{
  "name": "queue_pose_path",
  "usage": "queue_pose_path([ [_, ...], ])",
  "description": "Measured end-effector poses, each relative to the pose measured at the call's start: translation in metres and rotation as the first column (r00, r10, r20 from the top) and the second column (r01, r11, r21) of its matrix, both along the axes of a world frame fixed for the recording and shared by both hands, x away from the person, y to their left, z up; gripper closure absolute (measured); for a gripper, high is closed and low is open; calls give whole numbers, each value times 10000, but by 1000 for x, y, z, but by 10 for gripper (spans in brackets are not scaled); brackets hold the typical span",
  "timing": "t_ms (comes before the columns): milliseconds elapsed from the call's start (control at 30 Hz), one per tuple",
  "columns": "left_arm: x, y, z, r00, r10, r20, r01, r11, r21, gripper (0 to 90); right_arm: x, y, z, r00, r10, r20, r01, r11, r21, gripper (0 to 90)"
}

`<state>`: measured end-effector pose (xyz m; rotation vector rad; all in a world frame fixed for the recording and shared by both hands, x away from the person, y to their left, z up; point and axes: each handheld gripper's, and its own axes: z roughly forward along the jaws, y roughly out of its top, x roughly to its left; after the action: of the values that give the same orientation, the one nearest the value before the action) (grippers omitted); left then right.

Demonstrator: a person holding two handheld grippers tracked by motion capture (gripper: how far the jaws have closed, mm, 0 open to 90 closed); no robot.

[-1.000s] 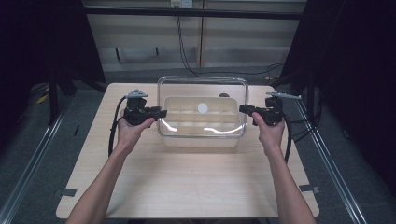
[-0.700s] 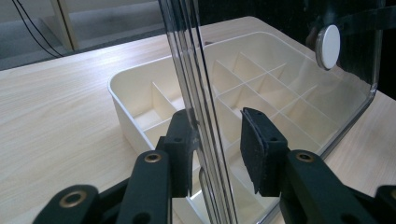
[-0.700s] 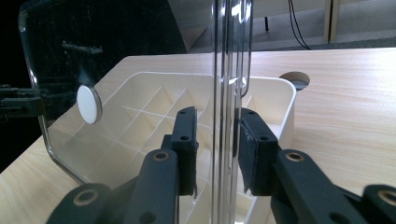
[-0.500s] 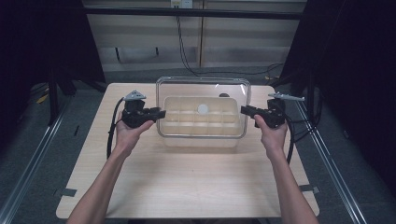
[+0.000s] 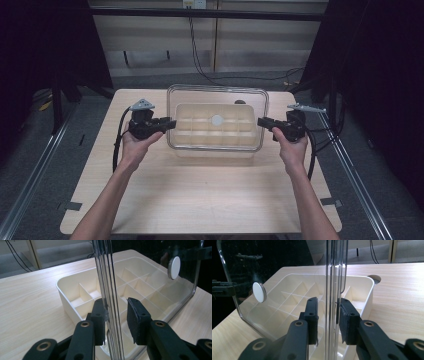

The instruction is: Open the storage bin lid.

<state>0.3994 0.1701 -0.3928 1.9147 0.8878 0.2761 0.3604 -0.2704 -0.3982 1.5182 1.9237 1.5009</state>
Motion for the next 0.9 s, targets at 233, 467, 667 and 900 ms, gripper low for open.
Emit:
queue_pose_path([
  [233,-5,1,-1,9999,-135,-60,134,9998,-113,690,-6,-1,2,9999,-2,130,2,10000,-44,714],
  [467,-10,5,-1,9999,-42,-96,41,9999,-101,692,-9,1,2,9998,99,194,-100,9999,37,720],
  [667,-19,9,-5,9998,-118,-135,113,9994,-315,696,-13,3,3,9997,229,125,-228,9997,-79,721],
  [900,-24,13,-5,9998,-142,-134,138,9995,-282,697,-19,5,5,9991,344,240,-343,9994,-50,726],
])
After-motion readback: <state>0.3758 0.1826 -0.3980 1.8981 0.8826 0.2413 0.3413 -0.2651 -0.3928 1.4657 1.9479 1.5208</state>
